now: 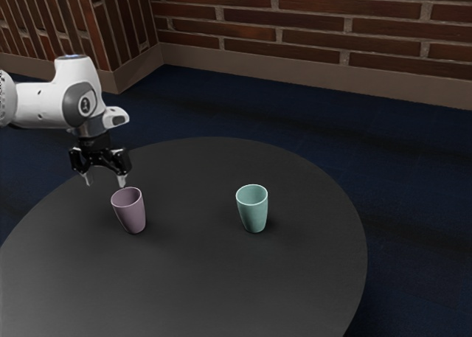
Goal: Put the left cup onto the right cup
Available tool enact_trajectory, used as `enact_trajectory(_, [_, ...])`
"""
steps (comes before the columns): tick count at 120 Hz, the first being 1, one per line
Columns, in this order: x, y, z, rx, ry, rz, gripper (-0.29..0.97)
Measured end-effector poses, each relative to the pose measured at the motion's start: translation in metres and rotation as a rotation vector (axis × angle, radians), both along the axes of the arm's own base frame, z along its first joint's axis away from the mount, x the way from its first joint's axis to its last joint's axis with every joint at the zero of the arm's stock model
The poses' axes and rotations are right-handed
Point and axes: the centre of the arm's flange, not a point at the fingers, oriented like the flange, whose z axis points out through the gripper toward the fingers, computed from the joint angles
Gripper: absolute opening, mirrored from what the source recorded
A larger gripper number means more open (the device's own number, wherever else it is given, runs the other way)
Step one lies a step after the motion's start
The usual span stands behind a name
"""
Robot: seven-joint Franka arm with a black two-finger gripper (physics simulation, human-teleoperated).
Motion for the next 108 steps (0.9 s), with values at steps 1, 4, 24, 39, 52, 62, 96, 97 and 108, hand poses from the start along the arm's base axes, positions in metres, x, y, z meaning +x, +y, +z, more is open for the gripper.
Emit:
enact_trajectory(1, [0.0, 0.0, -0.001, 0.0, 0.001, 0.0, 0.68])
enact_trajectory(4, [0.0, 0.0, -0.002, 0.0, 0.003, 0.001, 0.68])
enact_trajectory(24, [0.002, 0.0, -0.013, 0.004, 0.014, 0.004, 0.68])
enact_trajectory(39, [0.003, 0.001, -0.019, 0.0, 0.017, 0.012, 0.68])
enact_trajectory(52, [0.003, 0.001, -0.02, -0.003, 0.016, 0.016, 0.68])
enact_trajectory(62, [0.004, 0.0, -0.022, -0.003, 0.017, 0.017, 0.68])
enact_trajectory(96, [0.007, -0.005, -0.038, -0.011, 0.03, 0.02, 0.68])
enact_trajectory(97, [0.007, -0.005, -0.038, -0.011, 0.03, 0.02, 0.68])
enact_trajectory(108, [0.007, -0.006, -0.043, -0.013, 0.033, 0.021, 0.68])
